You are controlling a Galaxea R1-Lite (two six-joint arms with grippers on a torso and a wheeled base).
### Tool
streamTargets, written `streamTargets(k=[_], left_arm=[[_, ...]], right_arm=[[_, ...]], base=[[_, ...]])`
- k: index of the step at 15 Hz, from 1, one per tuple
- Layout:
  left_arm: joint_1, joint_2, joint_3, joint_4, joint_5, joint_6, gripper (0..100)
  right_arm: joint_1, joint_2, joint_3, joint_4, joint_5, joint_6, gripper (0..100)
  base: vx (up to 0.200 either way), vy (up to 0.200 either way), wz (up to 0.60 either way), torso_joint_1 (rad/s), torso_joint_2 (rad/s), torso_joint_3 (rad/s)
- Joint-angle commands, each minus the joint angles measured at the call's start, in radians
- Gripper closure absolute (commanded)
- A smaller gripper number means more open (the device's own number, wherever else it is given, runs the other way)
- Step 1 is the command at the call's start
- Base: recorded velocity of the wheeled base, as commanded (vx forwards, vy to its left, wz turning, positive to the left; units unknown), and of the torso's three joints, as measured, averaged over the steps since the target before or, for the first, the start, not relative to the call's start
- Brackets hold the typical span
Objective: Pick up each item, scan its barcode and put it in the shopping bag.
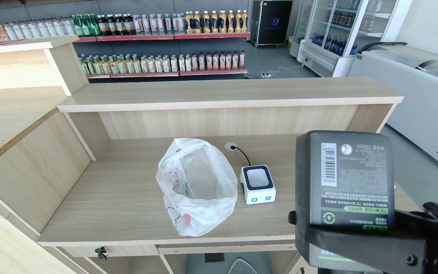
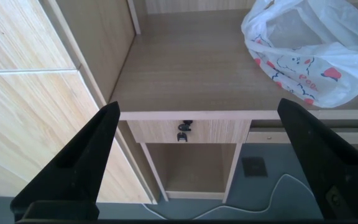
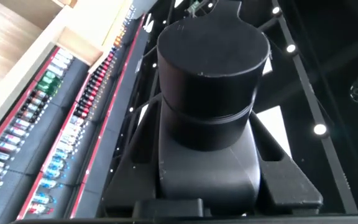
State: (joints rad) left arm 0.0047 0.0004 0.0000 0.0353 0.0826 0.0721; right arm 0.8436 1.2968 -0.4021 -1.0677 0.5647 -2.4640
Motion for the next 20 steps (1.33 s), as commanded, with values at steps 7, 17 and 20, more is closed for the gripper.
streamTargets(k=[7,17,20], left_arm=[[0.0,0.0,0.0,0.0,0.0,0.0,0],[0.0,0.0,0.0,0.0,0.0,0.0,0],[0.0,0.0,0.0,0.0,0.0,0.0,0]], right_arm=[[0.005,-0.065,0.028,0.005,0.006,-0.013,100],[0.005,-0.077,0.045,0.008,0.021,-0.012,100],[-0.006,-0.07,0.012,0.012,0.015,-0.001,100]], base=[[0.0,0.0,0.0,0.0,0.0,0.0],[0.0,0.0,0.0,0.0,0.0,0.0],[0.0,0.0,0.0,0.0,0.0,0.0]])
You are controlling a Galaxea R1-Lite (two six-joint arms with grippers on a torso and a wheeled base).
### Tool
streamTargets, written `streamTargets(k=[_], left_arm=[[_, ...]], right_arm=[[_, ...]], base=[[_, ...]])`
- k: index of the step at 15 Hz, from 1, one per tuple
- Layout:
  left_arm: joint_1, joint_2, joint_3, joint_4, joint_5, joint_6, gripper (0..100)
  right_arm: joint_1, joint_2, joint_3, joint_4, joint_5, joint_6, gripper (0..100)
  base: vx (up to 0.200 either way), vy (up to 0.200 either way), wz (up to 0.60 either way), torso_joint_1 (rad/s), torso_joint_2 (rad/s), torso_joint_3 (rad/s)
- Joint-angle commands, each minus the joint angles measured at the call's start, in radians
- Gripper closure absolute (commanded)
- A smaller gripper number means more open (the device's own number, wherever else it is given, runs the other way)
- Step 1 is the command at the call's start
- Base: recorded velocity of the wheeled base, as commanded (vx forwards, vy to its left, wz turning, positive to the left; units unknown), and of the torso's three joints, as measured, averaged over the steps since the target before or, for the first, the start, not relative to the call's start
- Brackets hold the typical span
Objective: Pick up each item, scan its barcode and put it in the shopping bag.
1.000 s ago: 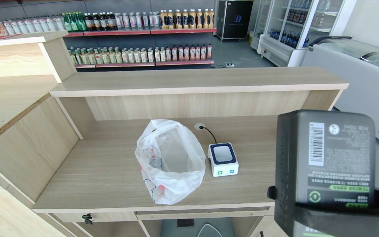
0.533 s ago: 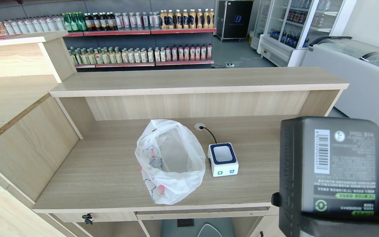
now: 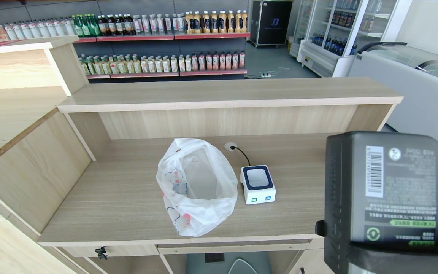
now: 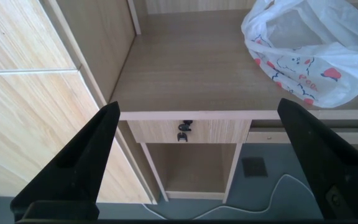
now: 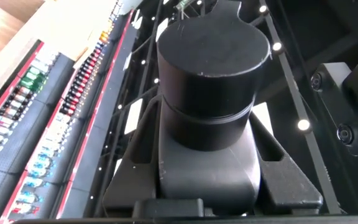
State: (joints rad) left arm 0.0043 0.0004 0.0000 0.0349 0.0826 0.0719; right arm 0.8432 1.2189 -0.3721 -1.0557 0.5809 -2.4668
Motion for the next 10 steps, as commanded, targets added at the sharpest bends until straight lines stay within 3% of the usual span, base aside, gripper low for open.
streamTargets(k=[1,3,5,7,8,9,10], left_arm=[[0.0,0.0,0.0,0.0,0.0,0.0,0],[0.002,0.0,0.0,0.0,0.0,0.0,0],[0.002,0.0,0.0,0.0,0.0,0.0,0],[0.0,0.0,0.0,0.0,0.0,0.0,0],[0.0,0.0,0.0,0.0,0.0,0.0,0],[0.0,0.0,0.0,0.0,0.0,0.0,0],[0.0,0.0,0.0,0.0,0.0,0.0,0]], right_arm=[[-0.007,0.007,-0.036,0.022,-0.004,0.002,100],[-0.03,0.008,-0.076,0.099,-0.003,0.026,100],[-0.165,0.01,-0.168,0.263,-0.021,0.2,100],[-0.515,-0.01,-0.312,0.525,-0.161,0.629,100],[-0.638,-0.022,-0.315,0.605,-0.191,0.861,100],[-0.707,-0.033,-0.312,0.643,-0.205,1.003,100],[-0.843,-0.058,-0.317,0.701,-0.211,1.217,100]], base=[[0.0,0.0,0.0,0.0,0.0,0.0],[0.0,0.0,0.0,0.0,0.0,0.0],[0.0,0.0,0.0,0.0,0.0,0.0],[0.0,0.0,0.0,0.0,0.0,0.0],[0.0,0.0,0.0,0.0,0.0,0.0],[0.0,0.0,0.0,0.0,0.0,0.0],[0.0,0.0,0.0,0.0,0.0,0.0]])
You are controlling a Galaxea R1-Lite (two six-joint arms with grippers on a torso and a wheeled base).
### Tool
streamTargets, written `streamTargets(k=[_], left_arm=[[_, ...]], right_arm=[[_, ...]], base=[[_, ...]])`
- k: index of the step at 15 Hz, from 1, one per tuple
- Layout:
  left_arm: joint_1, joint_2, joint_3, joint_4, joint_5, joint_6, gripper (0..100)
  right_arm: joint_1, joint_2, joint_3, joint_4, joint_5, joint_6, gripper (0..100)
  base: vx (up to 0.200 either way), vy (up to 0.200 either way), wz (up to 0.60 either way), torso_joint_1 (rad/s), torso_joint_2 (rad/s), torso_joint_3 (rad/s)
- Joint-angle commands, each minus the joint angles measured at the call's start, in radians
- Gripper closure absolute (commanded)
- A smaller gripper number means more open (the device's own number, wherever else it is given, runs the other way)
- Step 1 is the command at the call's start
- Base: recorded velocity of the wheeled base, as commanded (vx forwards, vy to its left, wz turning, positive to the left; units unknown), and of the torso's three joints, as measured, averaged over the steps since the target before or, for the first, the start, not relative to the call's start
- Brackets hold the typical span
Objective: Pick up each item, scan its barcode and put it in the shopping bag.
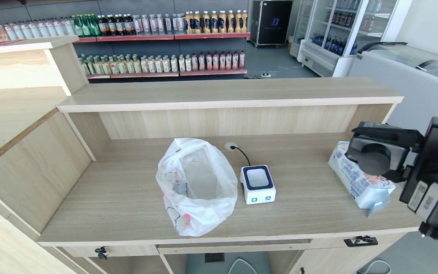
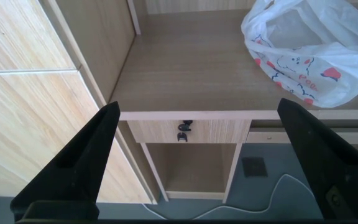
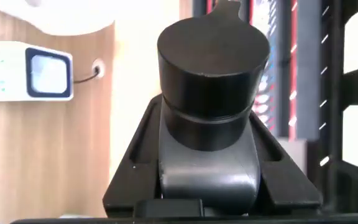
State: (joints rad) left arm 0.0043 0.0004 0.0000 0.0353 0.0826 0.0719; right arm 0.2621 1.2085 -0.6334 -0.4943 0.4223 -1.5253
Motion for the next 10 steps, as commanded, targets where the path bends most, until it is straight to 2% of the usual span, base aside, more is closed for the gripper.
streamTargets(k=[1,3,4,5,7,9,10], left_arm=[[0.002,0.0,0.0,0.0,0.0,0.0,0],[0.0,0.0,0.0,0.0,0.0,0.0,0],[0.0,0.0,0.0,0.0,0.0,0.0,0],[0.0,0.0,0.0,0.0,0.0,0.0,0],[0.002,0.0,0.0,0.0,0.0,0.0,0],[0.0,0.0,0.0,0.0,0.0,0.0,0],[0.002,0.0,0.0,0.0,0.0,0.0,0]], right_arm=[[-0.336,-0.053,-0.065,0.177,-0.059,0.372,100],[-0.517,-0.056,-0.088,0.241,-0.091,0.57,100],[-0.541,-0.07,-0.063,0.315,-0.091,0.659,100],[-0.577,-0.089,-0.06,0.349,-0.108,0.683,100],[-0.626,-0.089,-0.066,0.359,-0.126,0.81,100],[-0.641,-0.076,-0.084,0.387,-0.135,1.105,100],[-0.639,-0.075,-0.108,0.407,-0.177,1.18,100]], base=[[0.0,0.0,0.0,0.0,0.0,0.0],[0.0,0.0,0.0,0.0,0.0,0.0],[0.0,0.0,0.0,0.0,0.0,0.0],[0.0,0.0,0.0,0.0,0.0,0.0],[0.0,0.0,0.0,0.0,0.0,0.0],[0.0,0.0,0.0,0.0,0.0,0.0],[0.0,0.0,0.0,0.0,0.0,0.0]])
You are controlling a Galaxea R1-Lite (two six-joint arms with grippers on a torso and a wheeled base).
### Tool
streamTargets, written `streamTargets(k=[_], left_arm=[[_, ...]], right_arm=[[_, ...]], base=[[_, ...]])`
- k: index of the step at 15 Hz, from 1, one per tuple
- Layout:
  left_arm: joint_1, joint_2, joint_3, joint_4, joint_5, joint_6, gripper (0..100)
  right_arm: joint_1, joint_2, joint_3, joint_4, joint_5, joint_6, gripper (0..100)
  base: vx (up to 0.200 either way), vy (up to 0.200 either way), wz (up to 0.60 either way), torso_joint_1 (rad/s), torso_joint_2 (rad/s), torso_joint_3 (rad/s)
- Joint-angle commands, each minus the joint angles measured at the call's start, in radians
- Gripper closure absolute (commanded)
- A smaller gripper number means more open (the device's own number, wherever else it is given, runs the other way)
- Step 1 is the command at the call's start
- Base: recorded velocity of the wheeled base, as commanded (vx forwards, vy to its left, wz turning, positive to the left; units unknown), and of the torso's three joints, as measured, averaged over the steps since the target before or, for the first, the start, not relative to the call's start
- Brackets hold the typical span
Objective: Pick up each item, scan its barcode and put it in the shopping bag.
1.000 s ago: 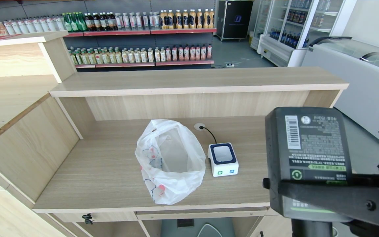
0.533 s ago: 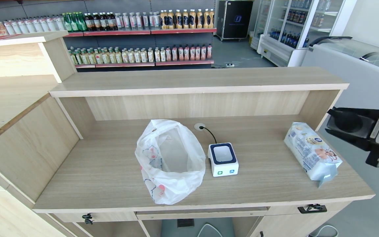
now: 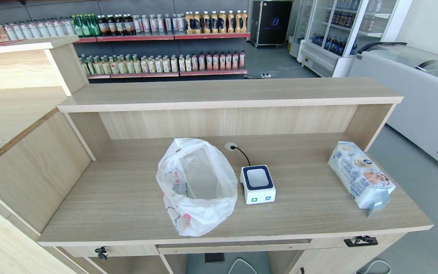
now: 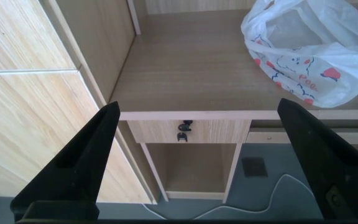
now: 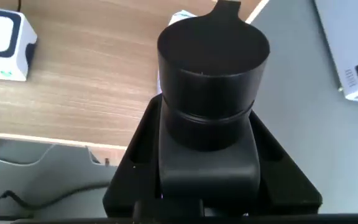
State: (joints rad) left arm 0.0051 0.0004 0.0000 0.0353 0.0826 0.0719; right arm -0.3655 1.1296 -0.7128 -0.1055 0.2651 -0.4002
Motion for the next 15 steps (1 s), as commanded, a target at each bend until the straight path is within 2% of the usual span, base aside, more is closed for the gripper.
streamTargets(k=[1,2,3,5,7,9,11,13,15], left_arm=[[-0.001,0.0,0.0,0.0,0.0,0.0,0],[-0.001,0.0,0.0,0.0,0.0,0.0,0],[0.001,0.0,0.0,0.0,0.0,0.0,0],[0.001,0.0,0.0,0.0,0.0,0.0,0],[-0.001,0.0,0.0,0.0,0.0,0.0,0],[0.001,0.0,0.0,0.0,0.0,0.0,0],[-0.001,0.0,0.0,0.0,0.0,0.0,0],[-0.001,0.0,0.0,0.0,0.0,0.0,0],[0.001,0.0,0.0,0.0,0.0,0.0,0]], right_arm=[[-0.009,0.007,-0.037,0.02,-0.132,0.066,100],[0.005,0.016,-0.039,0.021,-0.268,0.081,100],[0.023,0.029,-0.039,0.024,-0.351,0.107,100],[0.083,0.029,-0.036,0.012,-0.362,0.17,100],[0.134,0.006,-0.031,0.007,-0.363,0.192,100],[0.243,-0.004,-0.043,0.01,-0.365,0.241,100],[0.303,0.038,-0.085,0.023,-0.392,0.307,100],[0.336,0.081,-0.09,0.027,-0.428,0.422,100],[0.346,0.133,-0.045,-0.013,-0.394,0.435,100]], base=[[0.0,0.0,0.0,0.0,0.0,0.0],[0.0,0.0,0.0,0.0,0.0,0.0],[0.0,0.0,0.0,0.0,0.0,0.0],[0.0,0.0,0.0,0.0,0.0,0.0],[0.0,0.0,0.6,0.002,0.01,0.005],[0.0,0.0,0.6,0.005,0.0,0.009],[0.0,0.0,0.6,0.005,0.0,0.002],[0.0,0.0,0.3,-0.001,0.0,0.009],[0.0,0.0,0.0,0.0,0.0,0.0]])
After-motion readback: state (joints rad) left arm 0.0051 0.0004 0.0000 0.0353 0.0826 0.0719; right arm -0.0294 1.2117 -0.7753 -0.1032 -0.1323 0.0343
